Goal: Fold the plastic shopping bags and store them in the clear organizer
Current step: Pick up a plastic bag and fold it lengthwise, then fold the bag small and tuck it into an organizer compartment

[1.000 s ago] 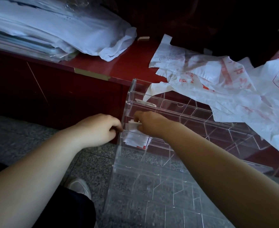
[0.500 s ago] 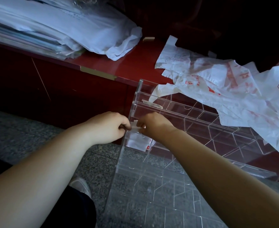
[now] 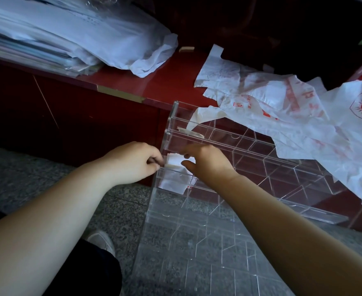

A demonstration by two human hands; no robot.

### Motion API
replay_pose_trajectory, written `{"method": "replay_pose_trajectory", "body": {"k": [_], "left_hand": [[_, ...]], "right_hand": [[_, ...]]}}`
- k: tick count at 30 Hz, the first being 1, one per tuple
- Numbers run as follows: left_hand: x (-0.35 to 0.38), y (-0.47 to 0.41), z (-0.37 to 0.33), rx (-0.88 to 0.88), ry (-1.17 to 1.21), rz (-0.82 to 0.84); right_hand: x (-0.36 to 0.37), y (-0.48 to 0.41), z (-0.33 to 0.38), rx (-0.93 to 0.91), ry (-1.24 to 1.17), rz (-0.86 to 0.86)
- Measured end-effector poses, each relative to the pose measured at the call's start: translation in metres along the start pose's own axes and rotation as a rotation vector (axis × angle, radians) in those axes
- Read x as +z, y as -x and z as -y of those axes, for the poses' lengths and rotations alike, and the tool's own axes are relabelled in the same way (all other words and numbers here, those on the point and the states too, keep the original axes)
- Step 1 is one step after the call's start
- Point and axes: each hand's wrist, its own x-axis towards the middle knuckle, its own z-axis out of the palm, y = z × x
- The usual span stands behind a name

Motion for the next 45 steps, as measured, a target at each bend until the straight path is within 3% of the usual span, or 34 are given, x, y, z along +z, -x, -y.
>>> {"method": "replay_pose_trajectory", "body": {"k": [6,12,16,19,23,29,32,36,41,45], "left_hand": [[-0.004,0.004,-0.012,0.048,0.017,-0.114],[0.0,-0.002,-0.036,0.203,0.085,-0.479],[0.01,-0.009,-0.055,0.45,-0.052,-0.667],[0.029,-0.018,-0.062,0.492,-0.228,-0.647],[0.044,-0.026,-0.057,0.357,-0.416,-0.566],[0.045,-0.027,-0.048,0.32,-0.422,-0.524],[0.045,-0.031,-0.046,0.325,-0.438,-0.545],[0.048,-0.036,-0.043,0.337,-0.446,-0.612],[0.049,-0.042,-0.039,0.381,-0.459,-0.694],[0.046,-0.042,-0.038,0.428,-0.425,-0.731]], "right_hand": [[-0.007,0.027,-0.013,-0.032,-0.104,-0.151],[-0.026,0.06,-0.032,-0.08,-0.09,-0.384],[-0.052,0.079,-0.055,0.026,-0.016,-0.548],[-0.062,0.087,-0.077,0.125,0.111,-0.567],[-0.073,0.083,-0.09,0.258,0.042,-0.472],[-0.092,0.037,-0.091,0.218,0.182,-0.364],[-0.096,0.018,-0.094,0.207,0.235,-0.22],[-0.09,0.005,-0.092,0.157,0.219,-0.163],[-0.08,-0.007,-0.091,0.108,0.265,-0.334],[-0.077,0.0,-0.089,-0.006,0.13,-0.705]]}}
